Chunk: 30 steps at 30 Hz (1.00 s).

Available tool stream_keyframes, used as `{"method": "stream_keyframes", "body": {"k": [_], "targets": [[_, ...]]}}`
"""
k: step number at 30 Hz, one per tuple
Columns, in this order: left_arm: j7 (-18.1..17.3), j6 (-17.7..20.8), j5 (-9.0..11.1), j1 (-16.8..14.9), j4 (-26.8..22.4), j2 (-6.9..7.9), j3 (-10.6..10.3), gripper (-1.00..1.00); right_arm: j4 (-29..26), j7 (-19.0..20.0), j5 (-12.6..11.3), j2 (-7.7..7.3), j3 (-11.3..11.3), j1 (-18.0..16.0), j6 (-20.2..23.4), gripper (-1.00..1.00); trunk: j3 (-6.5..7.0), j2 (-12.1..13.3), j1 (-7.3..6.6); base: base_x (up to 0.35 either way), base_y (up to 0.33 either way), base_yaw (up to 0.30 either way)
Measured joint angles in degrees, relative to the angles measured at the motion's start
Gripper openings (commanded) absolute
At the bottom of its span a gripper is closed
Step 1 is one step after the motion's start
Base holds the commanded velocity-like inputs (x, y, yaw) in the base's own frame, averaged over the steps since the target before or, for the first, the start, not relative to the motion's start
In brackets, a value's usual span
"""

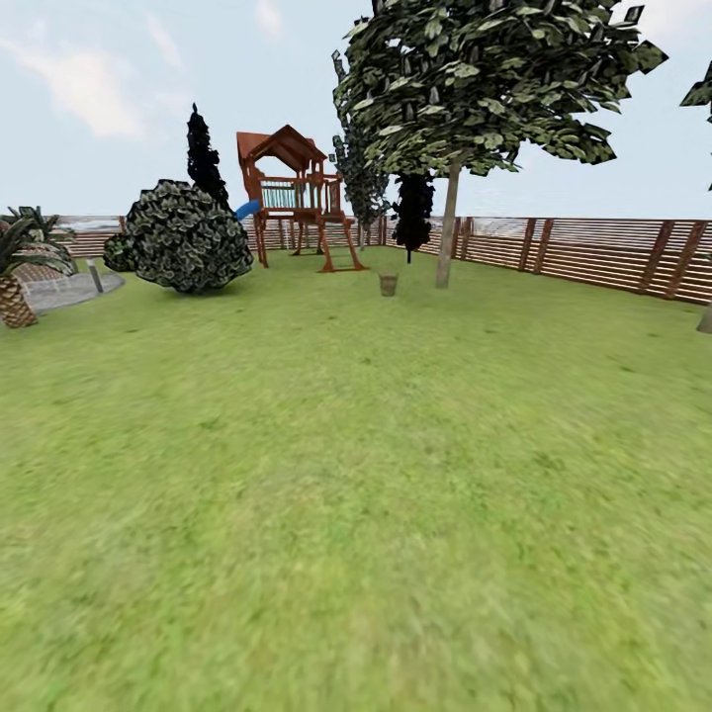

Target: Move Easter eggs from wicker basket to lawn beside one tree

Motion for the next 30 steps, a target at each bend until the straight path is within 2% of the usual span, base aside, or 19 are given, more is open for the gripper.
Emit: {"method": "stream_keyframes", "body": {"k": [30], "targets": [[-0.13,-0.01,-0.01,0.0,0.0,0.3,0.03,1.0,0.0,-0.01,-0.04,0.0,-0.04,0.0,0.0,1.0,0.0,0.0,0.0,0.331,0.0,0.0]]}}
